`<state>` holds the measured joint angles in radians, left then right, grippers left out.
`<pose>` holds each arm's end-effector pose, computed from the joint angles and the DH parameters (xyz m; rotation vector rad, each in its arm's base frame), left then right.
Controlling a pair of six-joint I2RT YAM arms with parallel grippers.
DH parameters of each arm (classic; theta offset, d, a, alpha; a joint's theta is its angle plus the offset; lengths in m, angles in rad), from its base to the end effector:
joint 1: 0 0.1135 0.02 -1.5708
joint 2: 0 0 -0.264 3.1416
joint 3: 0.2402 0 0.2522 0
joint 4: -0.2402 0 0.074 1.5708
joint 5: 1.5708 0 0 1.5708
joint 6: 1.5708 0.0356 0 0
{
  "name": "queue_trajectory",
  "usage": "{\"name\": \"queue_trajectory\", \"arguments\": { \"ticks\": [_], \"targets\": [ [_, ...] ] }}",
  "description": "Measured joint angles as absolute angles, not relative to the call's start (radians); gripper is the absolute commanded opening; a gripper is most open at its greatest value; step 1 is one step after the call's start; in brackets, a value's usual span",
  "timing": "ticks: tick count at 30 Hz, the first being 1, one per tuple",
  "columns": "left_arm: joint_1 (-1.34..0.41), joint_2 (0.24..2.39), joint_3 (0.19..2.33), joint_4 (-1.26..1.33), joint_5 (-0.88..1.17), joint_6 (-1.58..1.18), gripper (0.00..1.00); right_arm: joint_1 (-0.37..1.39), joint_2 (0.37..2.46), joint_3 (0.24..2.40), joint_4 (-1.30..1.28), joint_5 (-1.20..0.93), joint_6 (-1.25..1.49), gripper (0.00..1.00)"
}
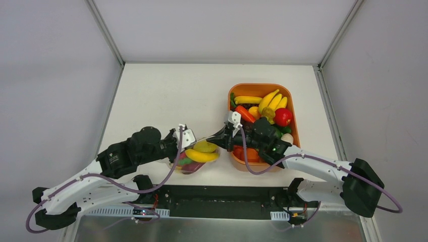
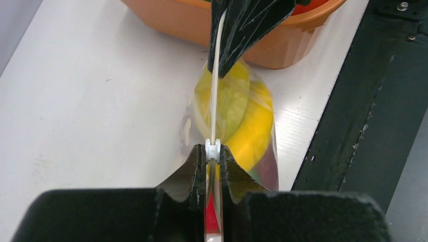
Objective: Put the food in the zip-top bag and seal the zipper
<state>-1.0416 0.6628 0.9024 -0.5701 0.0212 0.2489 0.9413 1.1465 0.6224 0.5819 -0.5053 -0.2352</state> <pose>0.0697 -0.1206 0.3568 1.1787 1.5414 -0.5539 0.1382 0.2190 0.2895 -1.2048 1.0473 0.9371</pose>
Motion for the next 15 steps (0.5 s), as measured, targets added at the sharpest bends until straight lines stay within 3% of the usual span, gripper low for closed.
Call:
{"name": "queue_trajectory", "arguments": {
  "ticks": [15],
  "targets": [
    [-1.042,0.579,0.884,-0.685,-0.141,0.177,0.0,0.897,1.179,0.57,0.706,-0.333,-0.101,0.0]
  ]
}}
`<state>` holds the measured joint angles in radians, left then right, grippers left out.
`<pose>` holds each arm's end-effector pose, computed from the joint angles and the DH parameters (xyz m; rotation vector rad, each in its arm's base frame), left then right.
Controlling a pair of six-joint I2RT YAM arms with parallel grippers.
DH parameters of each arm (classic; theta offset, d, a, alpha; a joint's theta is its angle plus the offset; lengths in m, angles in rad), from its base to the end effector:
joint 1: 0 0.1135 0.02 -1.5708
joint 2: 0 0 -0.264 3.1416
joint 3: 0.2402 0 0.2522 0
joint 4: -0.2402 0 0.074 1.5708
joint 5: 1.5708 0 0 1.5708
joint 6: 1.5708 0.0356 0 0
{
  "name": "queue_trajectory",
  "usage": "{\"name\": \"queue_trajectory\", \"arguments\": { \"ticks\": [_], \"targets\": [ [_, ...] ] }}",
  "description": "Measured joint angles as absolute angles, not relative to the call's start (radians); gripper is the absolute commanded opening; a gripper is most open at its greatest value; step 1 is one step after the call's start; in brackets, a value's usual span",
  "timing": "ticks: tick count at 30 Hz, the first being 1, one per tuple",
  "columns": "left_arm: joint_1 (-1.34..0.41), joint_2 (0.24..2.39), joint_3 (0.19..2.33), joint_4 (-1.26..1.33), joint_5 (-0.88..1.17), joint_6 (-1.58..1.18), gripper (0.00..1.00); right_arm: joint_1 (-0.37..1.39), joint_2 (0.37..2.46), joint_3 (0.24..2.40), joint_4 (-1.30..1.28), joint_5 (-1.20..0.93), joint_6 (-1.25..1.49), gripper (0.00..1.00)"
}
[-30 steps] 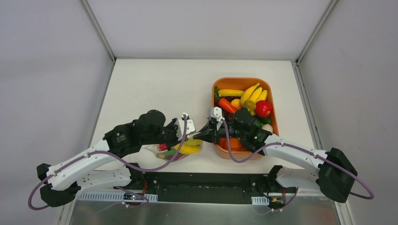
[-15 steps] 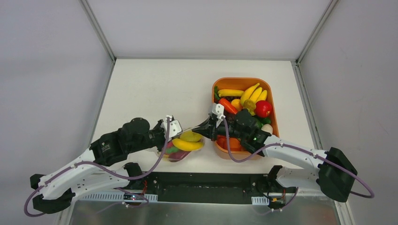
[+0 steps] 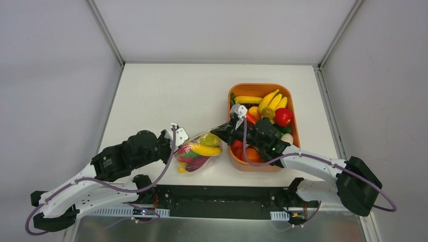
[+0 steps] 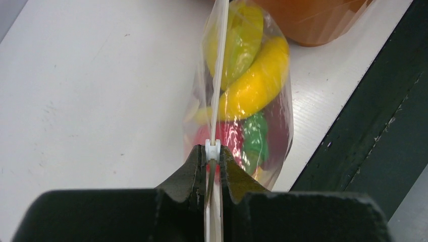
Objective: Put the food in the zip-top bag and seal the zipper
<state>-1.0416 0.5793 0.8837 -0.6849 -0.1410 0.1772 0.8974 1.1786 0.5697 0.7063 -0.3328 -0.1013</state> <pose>0.0630 -0.0978 0.3481 1.0504 1.6693 -0.4324 0.1540 0.2117 0.2770 -0.9731 1.1974 0.8833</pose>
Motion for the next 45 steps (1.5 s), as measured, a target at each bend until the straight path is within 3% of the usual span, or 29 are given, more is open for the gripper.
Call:
{"name": "queue_trajectory", "arguments": {
  "ticks": [21,29,34,38,45],
  "targets": [
    [-1.042,0.476,0.95,-0.928,-0.261,0.029,0.01,0.82,1.201,0.53,0.789,-0.322,0.023,0.0],
    [-1.042,0.506,0.958,-0.956,-0.311,0.014,0.57,0.797,1.201,0.526,0.796,-0.337,0.027,0.0],
    [-1.042,0.492,0.956,-0.922,-0.351,-0.005,0.84,0.783,1.203,0.531,0.796,-0.376,0.033,0.0],
    [-1.042,0.4,0.926,-0.822,-0.4,-0.032,0.92,0.783,1.25,0.614,0.735,-0.417,0.036,0.0],
    [-1.042,0.292,0.888,-0.72,-0.503,-0.096,0.93,0.784,1.436,0.902,0.595,-0.442,0.035,0.0]
  ]
}}
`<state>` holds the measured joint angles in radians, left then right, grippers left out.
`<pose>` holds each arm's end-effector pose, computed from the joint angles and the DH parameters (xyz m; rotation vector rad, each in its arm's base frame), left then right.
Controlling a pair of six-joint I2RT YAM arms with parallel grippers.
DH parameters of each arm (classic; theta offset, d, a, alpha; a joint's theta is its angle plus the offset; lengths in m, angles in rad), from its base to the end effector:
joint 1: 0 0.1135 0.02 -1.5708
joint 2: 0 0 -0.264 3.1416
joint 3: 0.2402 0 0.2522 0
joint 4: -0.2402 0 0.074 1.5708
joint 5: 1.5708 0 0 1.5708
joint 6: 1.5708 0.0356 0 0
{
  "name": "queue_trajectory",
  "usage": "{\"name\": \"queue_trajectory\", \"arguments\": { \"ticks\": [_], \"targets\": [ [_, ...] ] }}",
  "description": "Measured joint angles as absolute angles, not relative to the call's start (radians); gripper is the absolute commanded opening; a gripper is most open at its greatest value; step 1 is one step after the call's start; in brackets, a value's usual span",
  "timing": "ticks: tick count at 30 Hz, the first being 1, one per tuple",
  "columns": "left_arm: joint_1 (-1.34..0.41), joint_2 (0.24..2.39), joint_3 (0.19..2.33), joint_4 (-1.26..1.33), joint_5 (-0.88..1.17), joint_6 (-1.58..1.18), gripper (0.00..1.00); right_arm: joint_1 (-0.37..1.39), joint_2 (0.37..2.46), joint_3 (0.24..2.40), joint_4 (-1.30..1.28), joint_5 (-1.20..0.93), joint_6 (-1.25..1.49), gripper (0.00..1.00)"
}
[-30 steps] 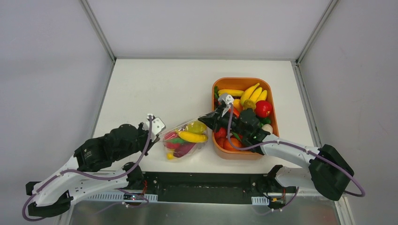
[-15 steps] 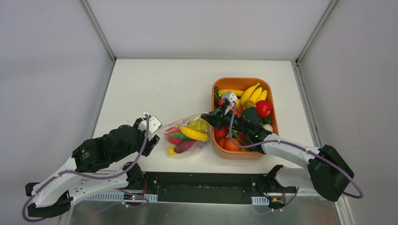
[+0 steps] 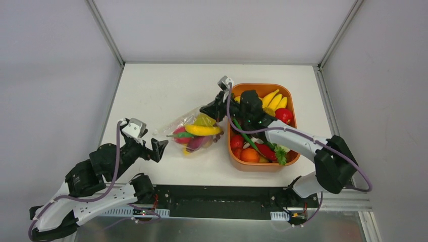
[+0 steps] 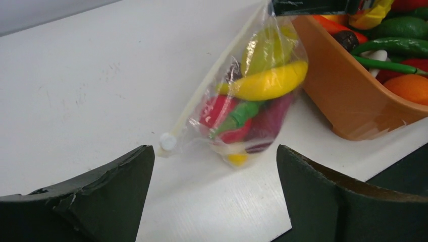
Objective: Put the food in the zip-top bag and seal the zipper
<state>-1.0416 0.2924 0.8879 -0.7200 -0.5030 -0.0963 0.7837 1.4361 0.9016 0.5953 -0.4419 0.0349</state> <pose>0.0354 -0.0265 0.3636 0.4195 1.6454 -0.4290 0.2243 0.2451 0.3084 -0.9142 1.3116 0.9781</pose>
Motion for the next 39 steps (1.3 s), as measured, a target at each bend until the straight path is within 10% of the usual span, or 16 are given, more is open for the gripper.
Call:
{"name": "queue_trajectory", "arguments": {
  "ticks": [7,14,24,39],
  "targets": [
    [-1.042,0.276,0.85,-0.676,-0.551,-0.146,0.93,0.776,1.591,1.226,0.435,-0.434,0.017,0.0],
    [-1.042,0.268,0.826,-0.66,-0.585,-0.157,0.94,0.791,1.52,1.081,0.393,-0.543,-0.063,0.01],
    [-1.042,0.283,0.813,-0.586,-0.586,-0.144,0.94,0.913,1.443,0.936,0.13,-0.706,-0.222,0.63],
    [-1.042,0.399,0.798,-0.582,-0.582,-0.152,0.96,0.916,1.42,0.979,0.028,-0.323,-0.092,0.58]
  ]
}}
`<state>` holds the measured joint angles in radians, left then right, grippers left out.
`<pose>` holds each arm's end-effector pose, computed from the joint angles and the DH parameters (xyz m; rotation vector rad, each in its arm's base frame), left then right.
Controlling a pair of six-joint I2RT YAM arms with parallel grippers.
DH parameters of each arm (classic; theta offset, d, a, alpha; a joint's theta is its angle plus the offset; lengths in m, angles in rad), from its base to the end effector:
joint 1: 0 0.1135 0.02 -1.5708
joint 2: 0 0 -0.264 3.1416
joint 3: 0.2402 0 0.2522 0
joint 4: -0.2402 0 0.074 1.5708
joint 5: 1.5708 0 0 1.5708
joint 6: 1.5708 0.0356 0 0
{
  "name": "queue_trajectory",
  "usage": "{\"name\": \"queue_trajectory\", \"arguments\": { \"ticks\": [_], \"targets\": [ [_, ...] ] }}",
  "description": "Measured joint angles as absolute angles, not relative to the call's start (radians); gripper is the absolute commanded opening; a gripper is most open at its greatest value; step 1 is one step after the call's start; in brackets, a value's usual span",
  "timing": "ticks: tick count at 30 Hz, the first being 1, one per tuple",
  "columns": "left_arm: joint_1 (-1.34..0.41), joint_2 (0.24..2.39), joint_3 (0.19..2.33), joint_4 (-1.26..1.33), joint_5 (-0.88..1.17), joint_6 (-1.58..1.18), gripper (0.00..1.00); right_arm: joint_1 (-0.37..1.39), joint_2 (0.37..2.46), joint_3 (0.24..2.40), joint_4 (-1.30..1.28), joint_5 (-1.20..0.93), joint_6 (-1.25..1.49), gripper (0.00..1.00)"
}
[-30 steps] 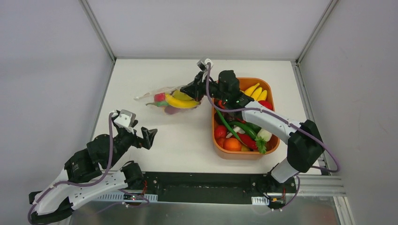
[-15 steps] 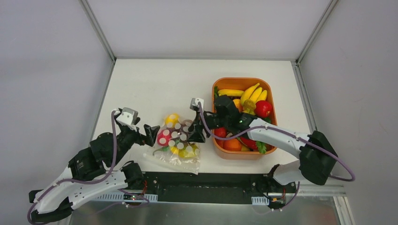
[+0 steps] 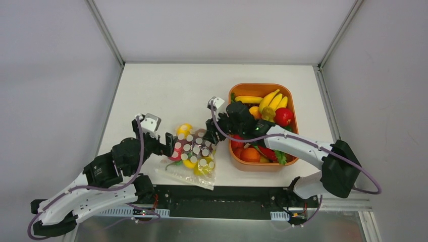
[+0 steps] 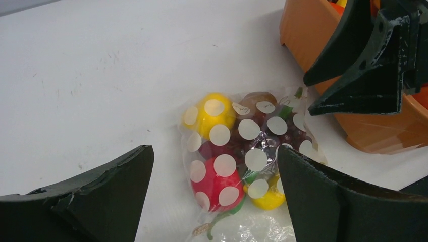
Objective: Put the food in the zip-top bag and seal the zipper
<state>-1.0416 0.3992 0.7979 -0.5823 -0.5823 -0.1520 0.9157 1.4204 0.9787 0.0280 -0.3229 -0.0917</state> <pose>0.0579 -0.0602 0.3476 0.3464 1.7031 -0.3700 0.1898 0.2656 0.2807 -1.1815 1.6917 0.8428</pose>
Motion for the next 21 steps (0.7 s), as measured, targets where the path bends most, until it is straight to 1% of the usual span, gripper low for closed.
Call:
{"name": "queue_trajectory", "arguments": {
  "ticks": [5,9,13,17,19,21],
  "targets": [
    [-1.042,0.447,0.788,-0.584,-0.604,-0.175,0.99,0.92,1.414,1.009,-0.025,-0.113,-0.089,0.59],
    [-1.042,0.469,0.767,-0.583,-0.631,-0.184,0.99,0.886,1.377,1.002,-0.042,-0.032,-0.101,0.61],
    [-1.042,0.483,0.742,-0.573,-0.665,-0.193,0.99,0.844,1.341,0.982,-0.031,-0.036,-0.137,0.62],
    [-1.022,0.51,0.736,-0.555,-0.69,-0.2,0.99,0.834,1.337,0.979,-0.032,-0.105,-0.159,0.63],
    [-0.969,0.522,0.736,-0.546,-0.668,-0.202,0.99,0.833,1.337,0.979,-0.033,-0.136,-0.157,0.65],
    [-0.88,0.528,0.736,-0.531,-0.621,-0.202,0.99,0.833,1.335,0.979,-0.03,-0.153,-0.15,0.66]
  ]
}}
